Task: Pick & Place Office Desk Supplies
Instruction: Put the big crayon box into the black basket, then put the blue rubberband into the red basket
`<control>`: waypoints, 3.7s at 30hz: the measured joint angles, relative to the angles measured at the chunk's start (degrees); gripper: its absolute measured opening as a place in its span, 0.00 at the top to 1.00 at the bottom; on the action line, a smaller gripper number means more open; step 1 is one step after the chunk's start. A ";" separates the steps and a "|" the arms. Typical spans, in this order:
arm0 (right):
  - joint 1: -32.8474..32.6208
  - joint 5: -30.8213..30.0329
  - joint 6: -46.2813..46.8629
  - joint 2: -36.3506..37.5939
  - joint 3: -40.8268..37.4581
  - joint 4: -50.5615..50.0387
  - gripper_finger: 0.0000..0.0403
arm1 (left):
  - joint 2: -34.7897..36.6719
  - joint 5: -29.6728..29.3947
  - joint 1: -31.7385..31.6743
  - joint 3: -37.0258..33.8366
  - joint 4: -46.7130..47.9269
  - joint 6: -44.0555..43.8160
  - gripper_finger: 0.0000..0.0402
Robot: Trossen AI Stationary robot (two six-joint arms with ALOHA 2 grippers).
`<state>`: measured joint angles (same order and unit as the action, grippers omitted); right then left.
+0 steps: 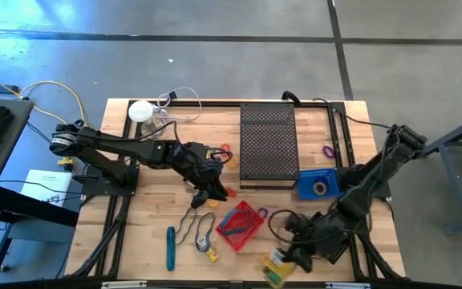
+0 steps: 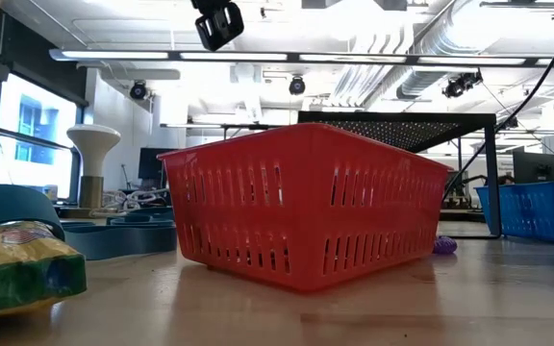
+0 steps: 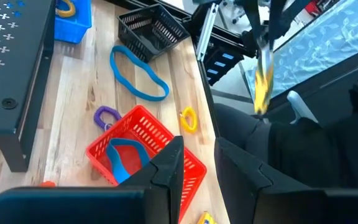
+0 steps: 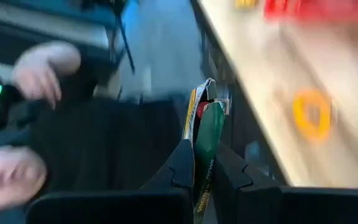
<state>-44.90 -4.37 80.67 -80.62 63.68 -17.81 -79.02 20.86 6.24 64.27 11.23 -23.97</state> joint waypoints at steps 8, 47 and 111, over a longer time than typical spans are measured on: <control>4.43 17.32 8.76 6.46 0.02 -19.17 0.97 | 0.00 0.05 0.00 0.00 -0.10 0.00 0.79; 18.45 40.88 -19.02 -14.53 0.02 -52.34 0.79 | -0.07 0.15 0.35 -0.02 5.21 4.57 0.79; 0.39 -9.83 -16.04 -24.28 10.29 -28.23 0.55 | -2.23 -15.20 15.72 -0.05 7.72 10.23 0.79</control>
<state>-44.51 -14.20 64.63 -104.90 73.97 -46.04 -81.25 5.66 21.96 64.22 18.95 -13.74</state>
